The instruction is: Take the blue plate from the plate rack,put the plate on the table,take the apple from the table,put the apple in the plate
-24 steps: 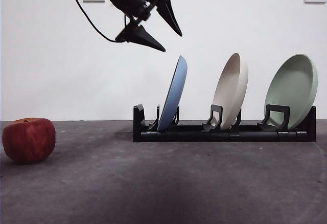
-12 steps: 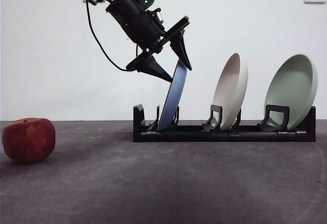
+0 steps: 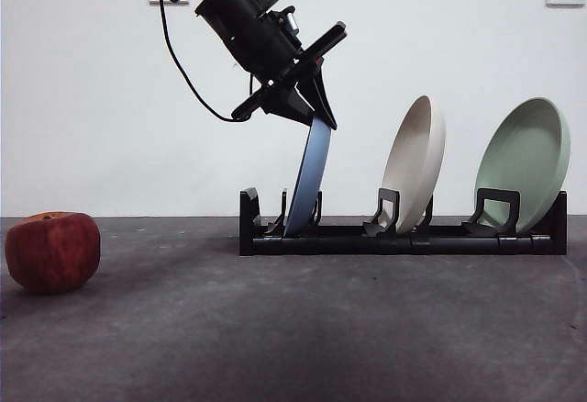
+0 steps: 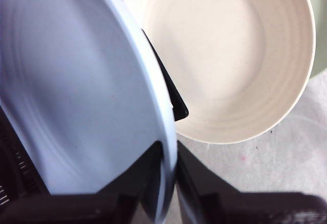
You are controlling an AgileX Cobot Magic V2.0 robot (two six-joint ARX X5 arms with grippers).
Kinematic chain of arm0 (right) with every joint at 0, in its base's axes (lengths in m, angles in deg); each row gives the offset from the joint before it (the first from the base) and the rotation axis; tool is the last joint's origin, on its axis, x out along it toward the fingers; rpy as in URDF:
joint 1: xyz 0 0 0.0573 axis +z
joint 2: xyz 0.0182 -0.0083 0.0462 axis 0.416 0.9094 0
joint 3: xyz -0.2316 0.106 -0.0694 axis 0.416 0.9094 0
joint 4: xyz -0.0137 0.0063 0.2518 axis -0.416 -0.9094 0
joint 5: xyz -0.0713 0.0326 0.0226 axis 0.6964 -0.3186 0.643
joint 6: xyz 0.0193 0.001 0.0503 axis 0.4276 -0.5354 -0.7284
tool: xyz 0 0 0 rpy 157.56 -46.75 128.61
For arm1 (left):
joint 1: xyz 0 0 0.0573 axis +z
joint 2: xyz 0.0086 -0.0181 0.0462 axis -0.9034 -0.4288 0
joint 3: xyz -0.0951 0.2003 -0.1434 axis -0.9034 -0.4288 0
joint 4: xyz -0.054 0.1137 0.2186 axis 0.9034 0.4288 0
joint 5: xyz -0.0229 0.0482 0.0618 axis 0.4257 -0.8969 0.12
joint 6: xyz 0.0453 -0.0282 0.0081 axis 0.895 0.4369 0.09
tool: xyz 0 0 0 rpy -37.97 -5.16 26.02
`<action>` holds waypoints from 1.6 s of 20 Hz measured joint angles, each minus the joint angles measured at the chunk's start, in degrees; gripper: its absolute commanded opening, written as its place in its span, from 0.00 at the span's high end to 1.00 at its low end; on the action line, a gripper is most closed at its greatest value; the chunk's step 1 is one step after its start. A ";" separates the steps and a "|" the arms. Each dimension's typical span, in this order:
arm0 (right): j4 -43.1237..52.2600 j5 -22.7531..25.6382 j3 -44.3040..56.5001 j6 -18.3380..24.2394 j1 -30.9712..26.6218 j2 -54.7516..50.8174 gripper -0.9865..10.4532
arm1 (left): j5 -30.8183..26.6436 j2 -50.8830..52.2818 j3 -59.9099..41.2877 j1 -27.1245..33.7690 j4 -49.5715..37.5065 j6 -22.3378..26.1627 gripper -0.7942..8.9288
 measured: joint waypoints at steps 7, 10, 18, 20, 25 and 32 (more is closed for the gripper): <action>-0.02 0.00 0.00 -0.02 0.00 0.00 0.91 | 0.09 0.02 0.00 0.17 0.07 -0.02 0.93; -0.02 0.00 0.00 -0.02 0.00 0.00 0.91 | 0.09 0.59 0.00 0.63 1.18 -0.02 0.93; 0.04 0.00 0.00 -0.02 0.00 0.00 0.91 | 3.15 9.18 -0.28 2.21 2.62 0.13 0.93; 0.00 0.00 0.00 0.00 0.00 0.00 0.91 | 3.19 12.44 -0.28 2.21 3.26 0.66 0.93; -0.02 0.00 0.00 0.00 0.00 0.00 0.91 | 2.12 18.51 -0.28 2.25 10.32 6.62 0.93; -0.09 -0.02 0.00 -0.02 0.57 0.00 0.91 | -3.56 27.41 -0.28 1.84 21.51 15.56 0.93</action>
